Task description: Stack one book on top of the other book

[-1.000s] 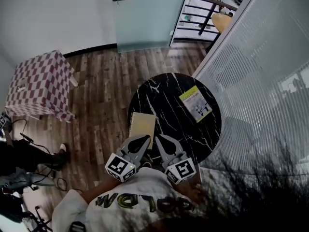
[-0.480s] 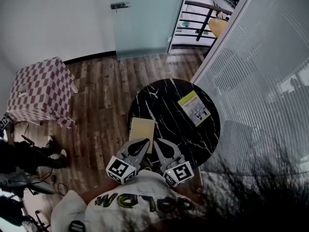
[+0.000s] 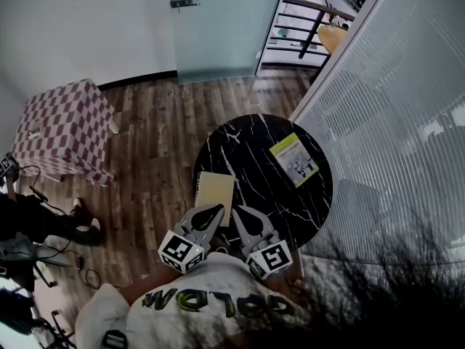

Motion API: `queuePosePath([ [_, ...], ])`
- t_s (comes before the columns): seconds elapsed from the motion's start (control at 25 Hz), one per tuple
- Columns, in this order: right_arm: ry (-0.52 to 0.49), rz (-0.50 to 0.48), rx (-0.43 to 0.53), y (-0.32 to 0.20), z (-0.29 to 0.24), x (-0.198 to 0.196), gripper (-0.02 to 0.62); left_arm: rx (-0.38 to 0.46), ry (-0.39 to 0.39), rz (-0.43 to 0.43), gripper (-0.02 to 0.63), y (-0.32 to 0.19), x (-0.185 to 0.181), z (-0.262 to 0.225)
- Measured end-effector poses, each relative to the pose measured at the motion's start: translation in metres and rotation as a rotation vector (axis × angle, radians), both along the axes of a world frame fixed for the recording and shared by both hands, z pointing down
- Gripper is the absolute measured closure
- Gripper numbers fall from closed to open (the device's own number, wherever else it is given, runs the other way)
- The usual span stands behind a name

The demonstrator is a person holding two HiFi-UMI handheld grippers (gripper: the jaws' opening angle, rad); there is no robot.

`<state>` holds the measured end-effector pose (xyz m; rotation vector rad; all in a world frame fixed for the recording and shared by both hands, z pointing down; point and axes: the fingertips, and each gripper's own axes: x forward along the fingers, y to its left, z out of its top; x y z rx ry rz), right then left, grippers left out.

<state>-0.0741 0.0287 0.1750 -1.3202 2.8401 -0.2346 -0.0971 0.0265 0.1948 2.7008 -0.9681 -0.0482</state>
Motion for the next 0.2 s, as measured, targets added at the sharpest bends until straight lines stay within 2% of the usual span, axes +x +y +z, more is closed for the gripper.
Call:
queuePosePath([
  [0.2,-0.003,-0.014,-0.006,0.0026,0.0065,-0.0029,0.594,-0.004,0.001,-0.006,0.603,0.0014,0.0000,0.0052],
])
